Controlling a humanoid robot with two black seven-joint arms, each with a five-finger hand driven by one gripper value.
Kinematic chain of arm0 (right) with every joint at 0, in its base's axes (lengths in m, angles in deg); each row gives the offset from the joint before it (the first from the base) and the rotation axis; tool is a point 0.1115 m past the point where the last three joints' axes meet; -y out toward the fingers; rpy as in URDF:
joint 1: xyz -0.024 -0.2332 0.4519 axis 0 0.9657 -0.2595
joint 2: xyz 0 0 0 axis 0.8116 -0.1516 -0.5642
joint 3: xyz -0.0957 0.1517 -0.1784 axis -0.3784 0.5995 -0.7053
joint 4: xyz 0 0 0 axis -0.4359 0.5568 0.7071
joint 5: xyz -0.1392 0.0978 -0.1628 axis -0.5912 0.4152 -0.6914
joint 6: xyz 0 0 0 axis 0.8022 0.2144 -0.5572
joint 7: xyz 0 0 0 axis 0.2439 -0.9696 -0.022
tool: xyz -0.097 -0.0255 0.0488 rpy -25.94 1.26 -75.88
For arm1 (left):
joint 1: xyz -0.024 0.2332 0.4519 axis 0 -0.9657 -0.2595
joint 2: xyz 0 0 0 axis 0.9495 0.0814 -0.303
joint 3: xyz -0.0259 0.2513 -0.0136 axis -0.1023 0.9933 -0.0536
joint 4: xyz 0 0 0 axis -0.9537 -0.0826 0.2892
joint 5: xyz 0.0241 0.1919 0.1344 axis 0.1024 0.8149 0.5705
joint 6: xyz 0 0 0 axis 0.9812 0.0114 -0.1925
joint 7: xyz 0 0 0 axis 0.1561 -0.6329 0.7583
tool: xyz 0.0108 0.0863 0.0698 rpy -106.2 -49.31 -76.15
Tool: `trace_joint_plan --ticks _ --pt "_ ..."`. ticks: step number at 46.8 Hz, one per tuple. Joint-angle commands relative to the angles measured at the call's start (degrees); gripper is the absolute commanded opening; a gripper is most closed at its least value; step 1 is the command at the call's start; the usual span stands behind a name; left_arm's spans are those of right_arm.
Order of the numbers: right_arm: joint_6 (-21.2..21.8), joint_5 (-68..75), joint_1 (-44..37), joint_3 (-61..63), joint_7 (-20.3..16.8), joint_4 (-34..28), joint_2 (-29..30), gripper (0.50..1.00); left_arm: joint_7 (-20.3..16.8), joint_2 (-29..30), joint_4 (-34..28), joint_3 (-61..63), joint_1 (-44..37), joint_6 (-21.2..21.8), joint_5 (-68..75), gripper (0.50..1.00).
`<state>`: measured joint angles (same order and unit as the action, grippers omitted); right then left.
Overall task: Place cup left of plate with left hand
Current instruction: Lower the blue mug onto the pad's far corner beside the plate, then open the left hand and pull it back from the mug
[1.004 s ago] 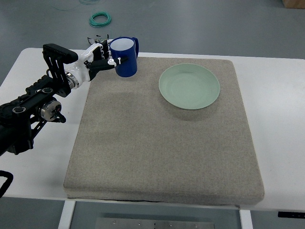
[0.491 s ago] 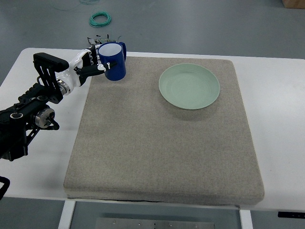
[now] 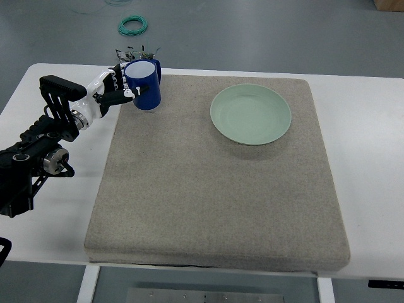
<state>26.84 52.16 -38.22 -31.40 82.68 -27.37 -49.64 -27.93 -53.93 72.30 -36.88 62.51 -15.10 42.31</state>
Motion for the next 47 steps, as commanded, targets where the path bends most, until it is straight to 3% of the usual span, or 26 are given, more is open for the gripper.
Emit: trace_joint_plan --ticks 1,12,16,22,29,34,47 --pt "0.0 0.0 0.0 0.0 0.0 0.0 0.0 0.934 0.0 -0.1 -0.4 0.1 -0.2 0.0 0.1 0.681" --pt "0.0 0.0 0.0 0.0 0.0 0.0 0.0 0.934 -0.3 -0.6 -0.8 0.7 -0.8 0.1 0.0 0.701" --pt "0.0 0.0 0.0 0.0 0.0 0.0 0.0 0.934 -0.3 -0.6 -0.8 0.7 -0.8 0.2 -0.1 0.761" --pt "0.0 0.0 0.0 0.0 0.0 0.0 0.0 0.934 -0.2 -0.7 -0.6 0.7 -0.8 1.7 -0.2 0.806" --pt "0.0 0.0 0.0 0.0 0.0 0.0 0.0 0.934 -0.2 -0.9 -0.2 0.6 -0.8 2.5 -0.2 0.812" --pt "0.0 0.0 0.0 0.0 0.0 0.0 0.0 0.934 -0.2 -0.9 -0.2 0.6 -0.9 2.5 -0.3 0.876" --pt "0.0 0.0 0.0 0.0 0.0 0.0 0.0 0.934 -0.2 -0.9 -0.2 0.6 -0.8 2.5 -0.3 0.887"
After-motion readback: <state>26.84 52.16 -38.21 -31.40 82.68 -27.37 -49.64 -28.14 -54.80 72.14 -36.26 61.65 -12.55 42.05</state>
